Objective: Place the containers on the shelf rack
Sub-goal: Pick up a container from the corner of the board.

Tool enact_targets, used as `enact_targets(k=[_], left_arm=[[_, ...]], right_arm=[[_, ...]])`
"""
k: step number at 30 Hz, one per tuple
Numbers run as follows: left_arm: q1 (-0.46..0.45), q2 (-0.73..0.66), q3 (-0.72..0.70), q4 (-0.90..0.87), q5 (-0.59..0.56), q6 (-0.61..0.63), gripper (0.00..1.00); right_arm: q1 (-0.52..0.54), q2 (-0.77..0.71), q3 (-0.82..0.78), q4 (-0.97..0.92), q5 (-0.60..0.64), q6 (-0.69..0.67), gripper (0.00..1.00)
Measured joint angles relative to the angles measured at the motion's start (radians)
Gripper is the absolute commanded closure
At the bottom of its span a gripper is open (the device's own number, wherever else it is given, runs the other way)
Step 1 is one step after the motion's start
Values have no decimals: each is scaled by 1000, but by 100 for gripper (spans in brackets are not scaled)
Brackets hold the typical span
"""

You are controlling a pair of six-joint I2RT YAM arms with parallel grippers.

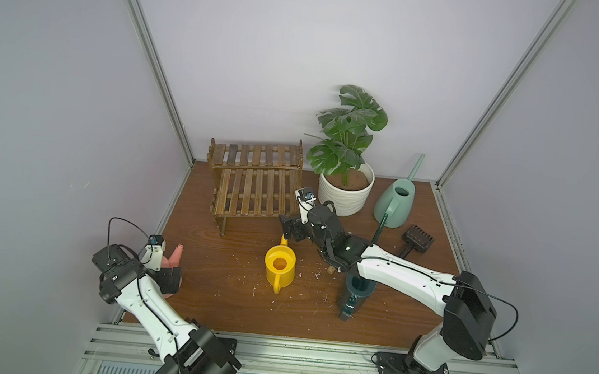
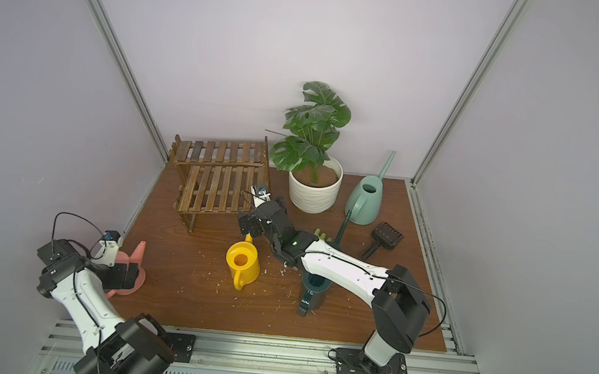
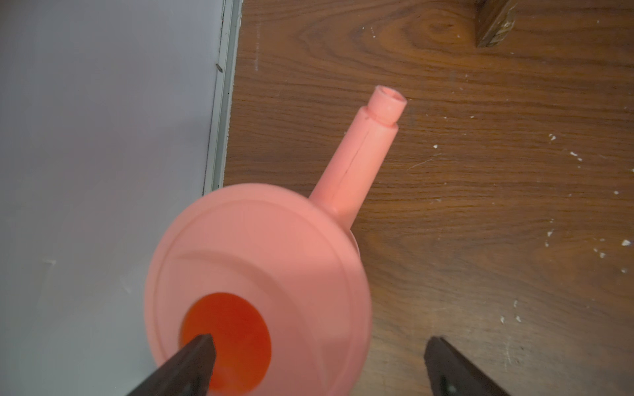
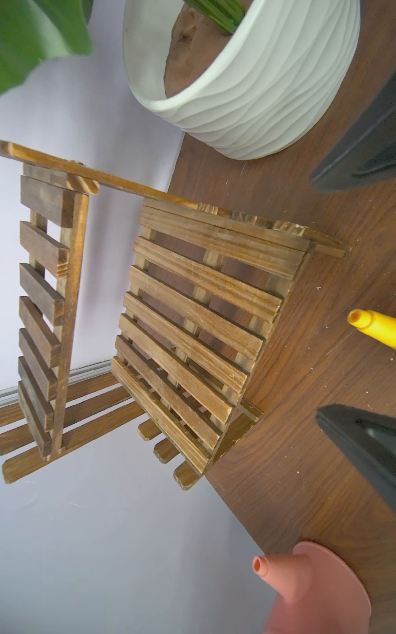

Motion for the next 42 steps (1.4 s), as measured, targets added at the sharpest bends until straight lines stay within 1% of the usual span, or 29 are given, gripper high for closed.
enact_targets(k=[4,9,15,23,24,30,35,38,42], left_arm=[[1,3,45,4,-29,-18,2],[2,-17,50,9,-58,-24,2],[34,8,4,33,-80,-18,2],[57,62,-32,42,-61,17,1],[58,72,-34,48,-53,20,4],[61,125,-37,61,35,43,15],[55,185,-37,62,135,46,34],[23,221,-37,64,190,47,37],[-16,259,-32,82,266,34,44]], right_arm=[[0,2,0,2,0,2,1],[0,5,0,2,0,2,1],[0,7,0,2,0,1,1],[0,10,0,2,0,3,1],[0,11,0,2,0,3,1],[0,23,0,1,-3,5,1],[0,39,0,0,-5,9,1],[1,50,8,-6,-6,15,1],[1,59,21,-8,-8,24,1]])
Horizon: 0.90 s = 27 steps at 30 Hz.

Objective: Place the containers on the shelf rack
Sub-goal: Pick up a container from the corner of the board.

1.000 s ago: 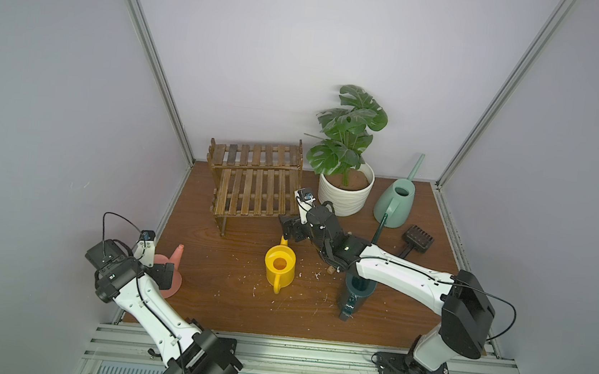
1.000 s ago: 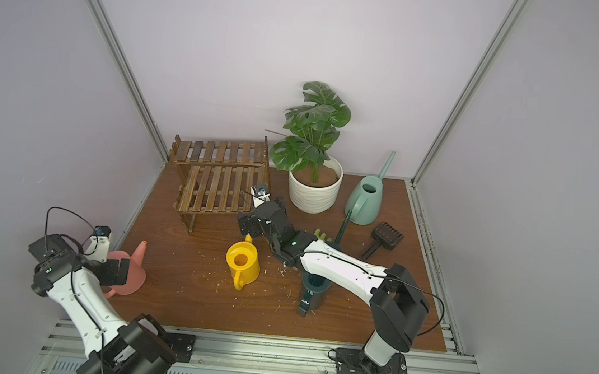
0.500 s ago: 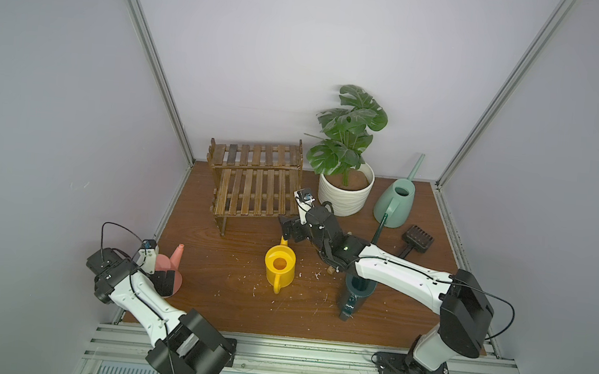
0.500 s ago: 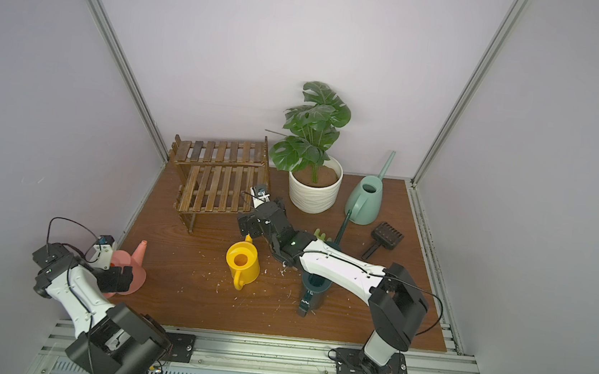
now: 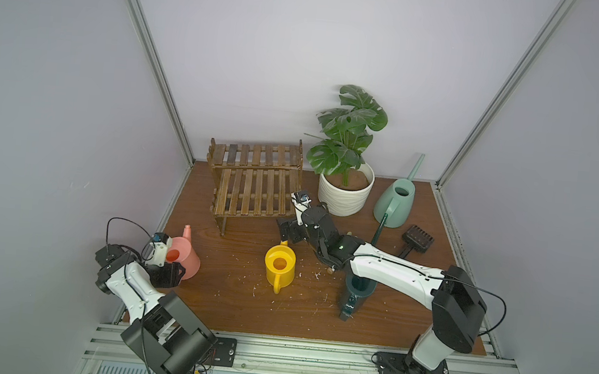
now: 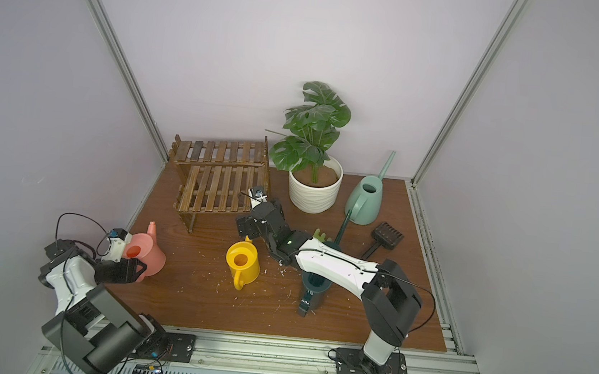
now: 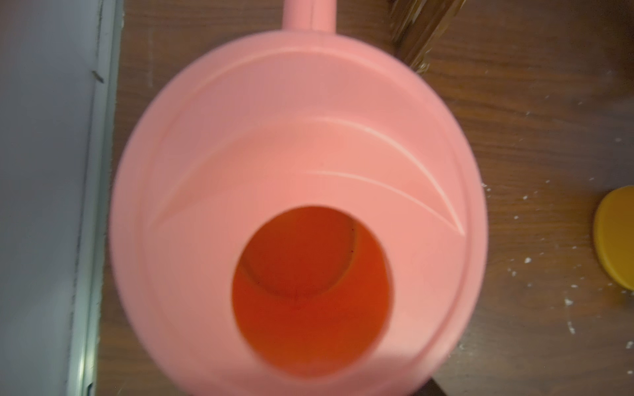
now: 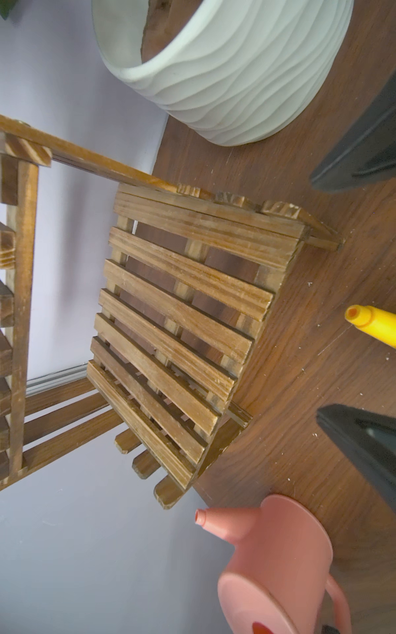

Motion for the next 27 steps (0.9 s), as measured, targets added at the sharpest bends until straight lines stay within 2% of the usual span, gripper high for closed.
enact_targets(k=[8,13,19,27], left_arm=[[-11,98,14,127,45,-48,48],[-27,103,-24,227,47,-68,49],[-56,106,-91,349,60,-93,59],[-89,116,-137,474,64,-128,84]], right_arm=[[1,3,6,-5,0,14,1],[4,11,10,-10,-2,19,1],[7,21,26,-29,-3,23,1],[14,24,45,-50,2,26,1]])
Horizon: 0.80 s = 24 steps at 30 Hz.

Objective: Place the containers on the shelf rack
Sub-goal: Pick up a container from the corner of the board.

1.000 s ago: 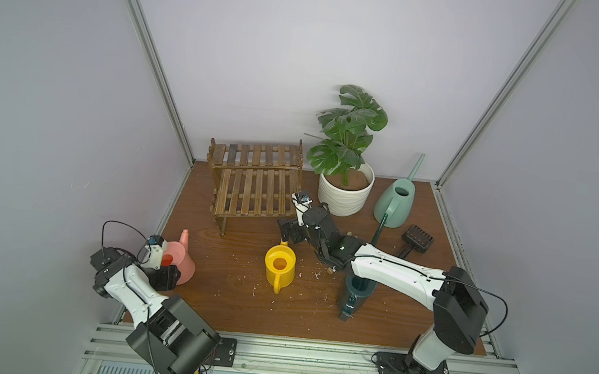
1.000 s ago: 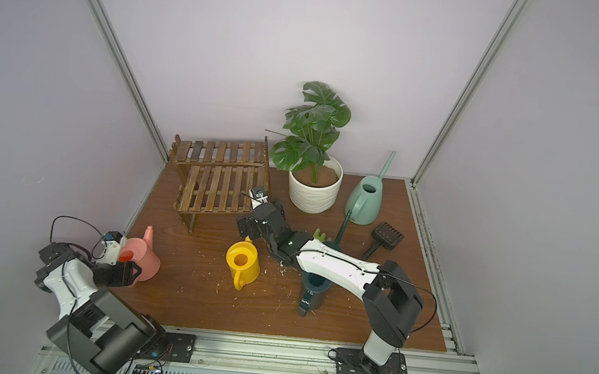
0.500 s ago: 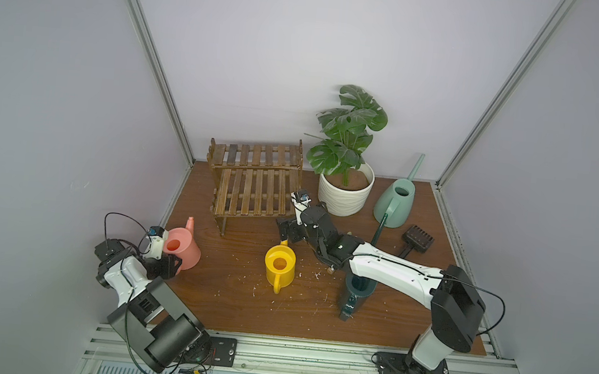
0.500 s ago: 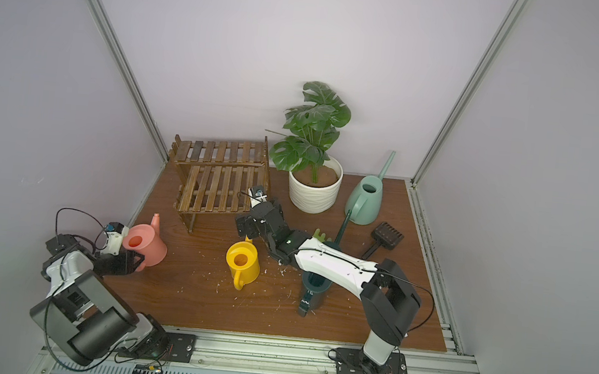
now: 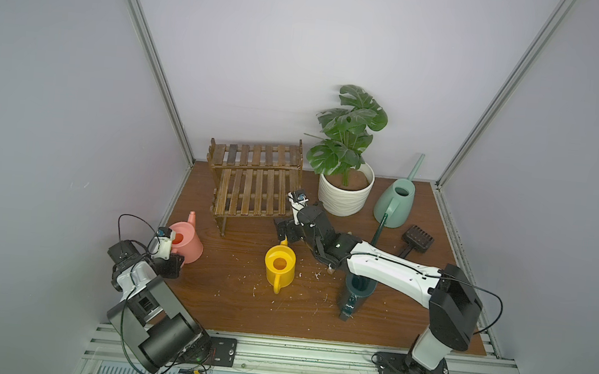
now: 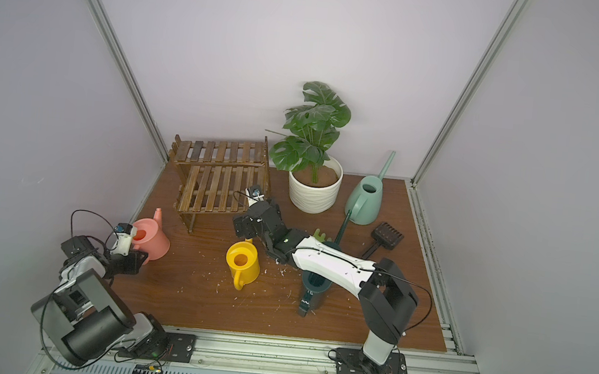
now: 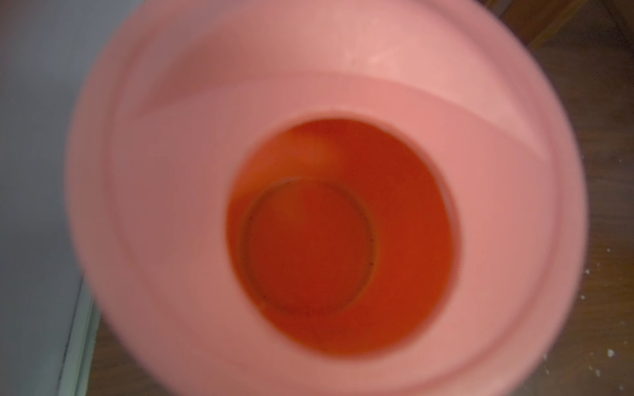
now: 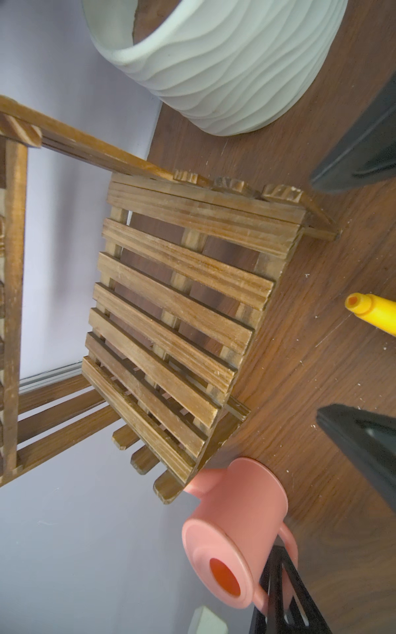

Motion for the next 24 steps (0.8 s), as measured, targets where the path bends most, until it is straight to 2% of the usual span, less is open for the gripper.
enact_targets(k=[6,12,19,24], left_arm=[[-5,-9,0,12,-15,-18,99],[-5,-89,28,-58,-27,-45,99],[-11,-169,209,-177,-26,-125,100],[-111,-217,305,-228,-48,-200,100]], right_arm=[[6,0,0,-5,2,3,1],[6,0,0,-6,4,3,1],[6,-24,-21,-2,23,-1,1],[6,-60,-45,1,42,-8,1]])
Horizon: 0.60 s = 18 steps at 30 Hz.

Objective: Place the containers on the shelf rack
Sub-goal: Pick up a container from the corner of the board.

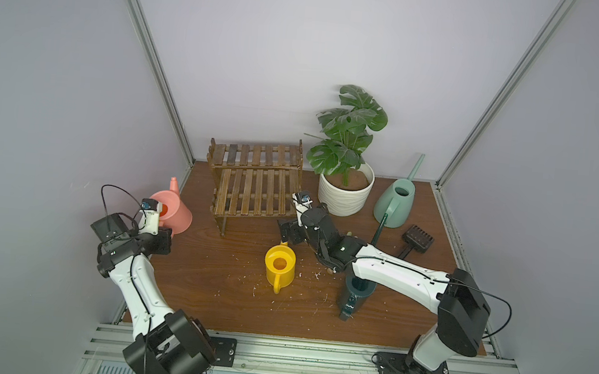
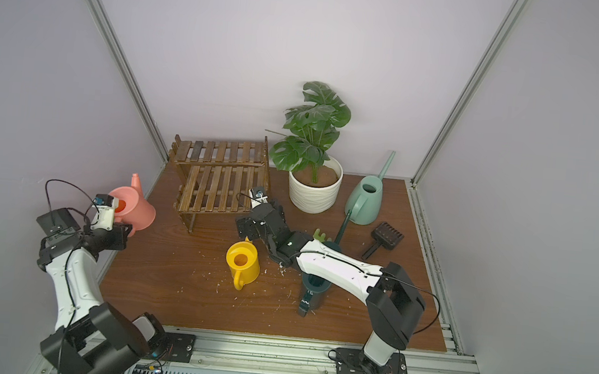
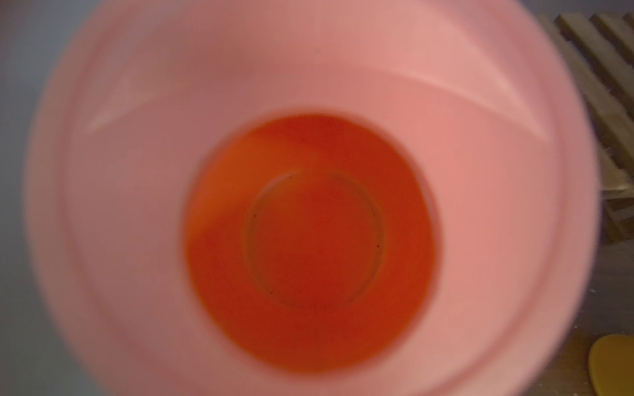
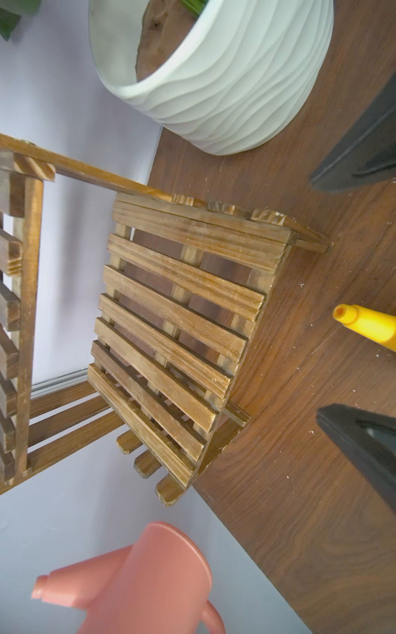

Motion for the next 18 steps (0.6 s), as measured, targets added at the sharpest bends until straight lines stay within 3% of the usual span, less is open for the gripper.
enact_targets(k=[8,14,18], left_arm=[[-204,-62,128,-59,-87,-151,100],[-284,-77,216,-82,-137,-224,99],[-424,-95,225,-127,-198,-246,99]], right_arm=[[0,-35,-30,13,22,-21,1],[0,-71,-51,22,37,-39,1],[0,-99,-82,35,44,-45,1]])
